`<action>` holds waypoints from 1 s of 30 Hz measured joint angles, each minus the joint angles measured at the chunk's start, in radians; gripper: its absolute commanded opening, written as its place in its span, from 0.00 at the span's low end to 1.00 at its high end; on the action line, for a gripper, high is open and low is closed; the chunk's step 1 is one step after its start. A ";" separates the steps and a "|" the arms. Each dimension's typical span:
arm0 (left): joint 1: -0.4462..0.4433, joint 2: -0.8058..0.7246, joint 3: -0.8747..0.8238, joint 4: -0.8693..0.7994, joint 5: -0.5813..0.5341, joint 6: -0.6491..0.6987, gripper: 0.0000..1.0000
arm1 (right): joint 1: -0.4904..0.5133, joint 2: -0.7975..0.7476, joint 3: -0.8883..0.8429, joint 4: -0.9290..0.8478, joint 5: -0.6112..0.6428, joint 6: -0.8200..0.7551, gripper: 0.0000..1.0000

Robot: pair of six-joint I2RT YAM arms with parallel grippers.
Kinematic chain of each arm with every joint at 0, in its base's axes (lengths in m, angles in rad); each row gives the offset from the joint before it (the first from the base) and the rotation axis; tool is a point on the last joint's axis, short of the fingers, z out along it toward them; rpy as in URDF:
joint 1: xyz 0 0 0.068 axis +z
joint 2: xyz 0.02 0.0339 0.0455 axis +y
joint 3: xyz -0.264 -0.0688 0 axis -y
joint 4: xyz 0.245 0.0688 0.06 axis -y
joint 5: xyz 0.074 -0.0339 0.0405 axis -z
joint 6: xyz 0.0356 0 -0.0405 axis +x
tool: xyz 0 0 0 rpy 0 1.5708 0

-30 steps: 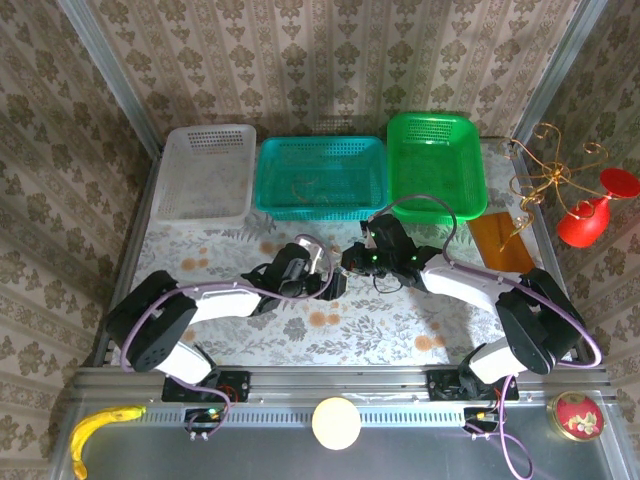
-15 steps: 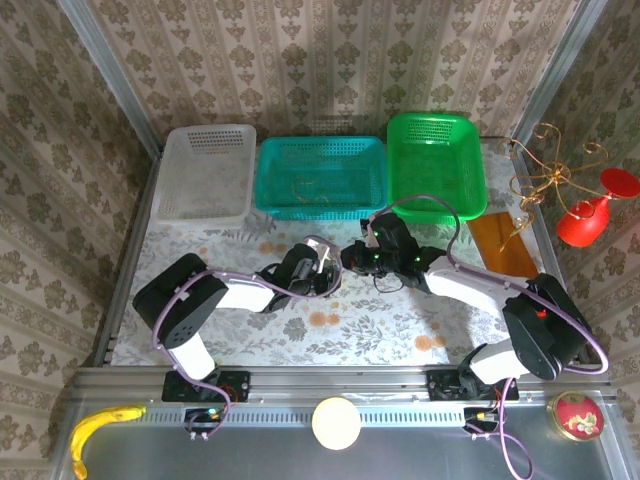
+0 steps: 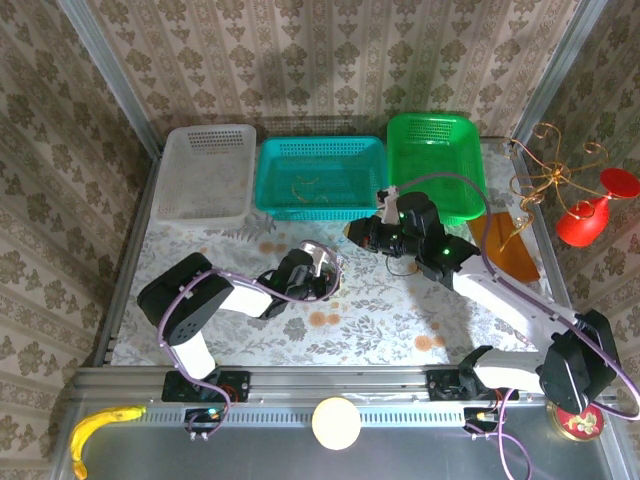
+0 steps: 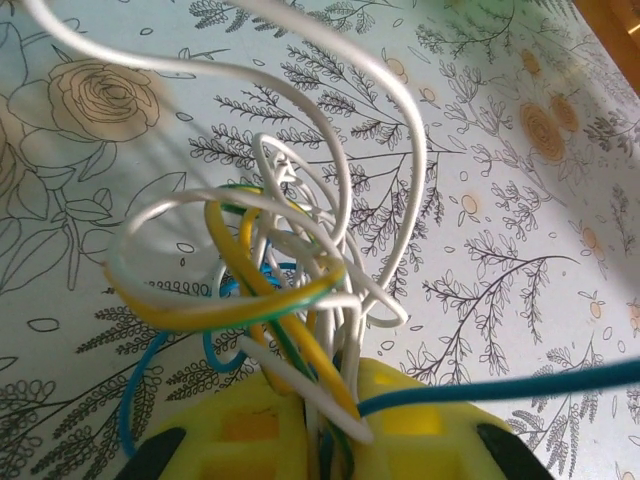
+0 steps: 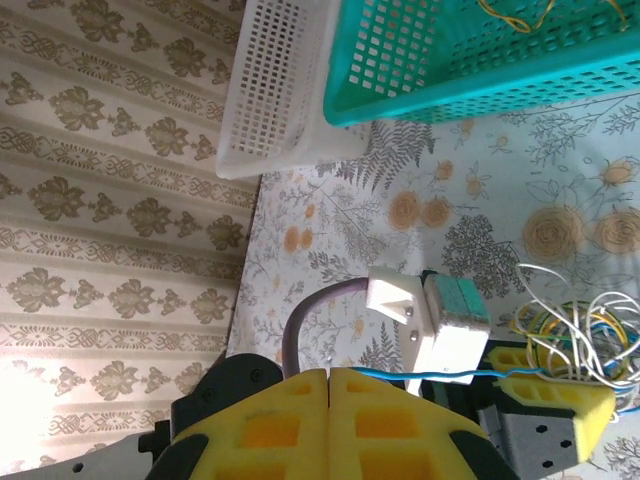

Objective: Untangle the cables

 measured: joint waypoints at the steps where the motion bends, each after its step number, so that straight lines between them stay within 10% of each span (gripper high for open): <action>1: 0.000 0.000 -0.004 0.007 0.002 -0.003 0.11 | -0.003 -0.004 -0.002 -0.005 0.000 0.000 0.00; 30: 0.001 -0.352 -0.027 -0.179 0.024 -0.029 0.72 | -0.098 -0.129 -0.071 -0.048 0.022 -0.020 0.00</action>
